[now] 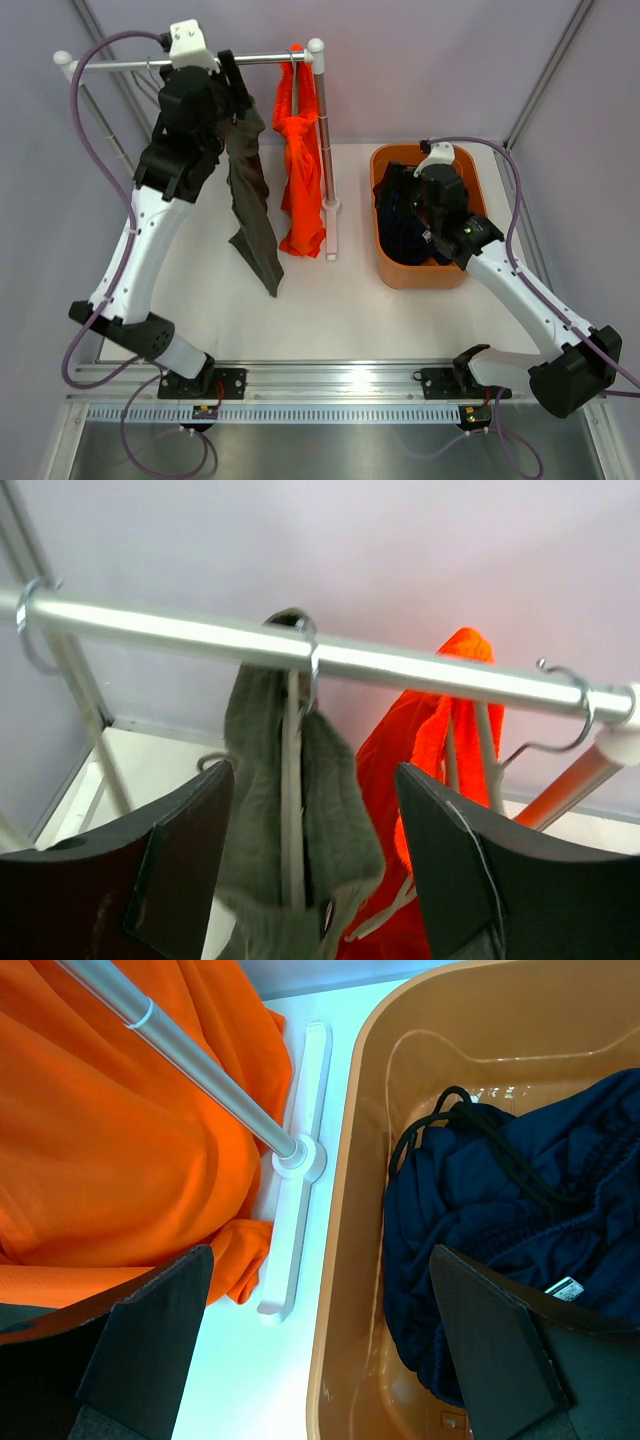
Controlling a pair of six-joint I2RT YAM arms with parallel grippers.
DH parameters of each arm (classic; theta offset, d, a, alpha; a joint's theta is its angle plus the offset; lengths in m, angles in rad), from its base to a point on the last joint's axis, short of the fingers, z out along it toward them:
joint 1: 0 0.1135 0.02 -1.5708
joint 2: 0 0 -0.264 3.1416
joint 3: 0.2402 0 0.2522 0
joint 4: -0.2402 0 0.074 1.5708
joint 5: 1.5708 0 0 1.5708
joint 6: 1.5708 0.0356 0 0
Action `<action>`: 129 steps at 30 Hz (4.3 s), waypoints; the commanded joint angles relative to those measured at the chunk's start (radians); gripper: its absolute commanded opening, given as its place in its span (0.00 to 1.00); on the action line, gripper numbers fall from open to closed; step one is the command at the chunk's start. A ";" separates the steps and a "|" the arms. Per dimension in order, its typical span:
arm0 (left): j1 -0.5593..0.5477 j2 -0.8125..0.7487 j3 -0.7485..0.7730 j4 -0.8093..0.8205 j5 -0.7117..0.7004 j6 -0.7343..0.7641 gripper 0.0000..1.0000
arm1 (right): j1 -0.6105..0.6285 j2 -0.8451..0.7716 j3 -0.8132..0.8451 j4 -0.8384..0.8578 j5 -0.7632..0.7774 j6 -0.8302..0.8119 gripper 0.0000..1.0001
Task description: Remove the shorts from the hanger
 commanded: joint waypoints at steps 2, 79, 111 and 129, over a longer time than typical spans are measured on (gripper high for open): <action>0.049 0.157 0.256 -0.161 0.132 0.016 0.67 | -0.001 0.004 -0.004 0.021 0.005 -0.020 0.99; 0.191 0.060 0.319 -0.322 0.433 0.064 0.00 | -0.001 0.050 0.014 0.034 -0.011 -0.026 0.99; -0.055 -0.562 -0.572 -0.424 0.393 -0.090 0.00 | 0.232 0.043 0.260 -0.132 -0.153 -0.051 0.99; -0.081 -0.763 -0.704 -0.571 0.646 -0.015 0.00 | 0.610 0.337 0.543 -0.261 0.043 -0.045 0.95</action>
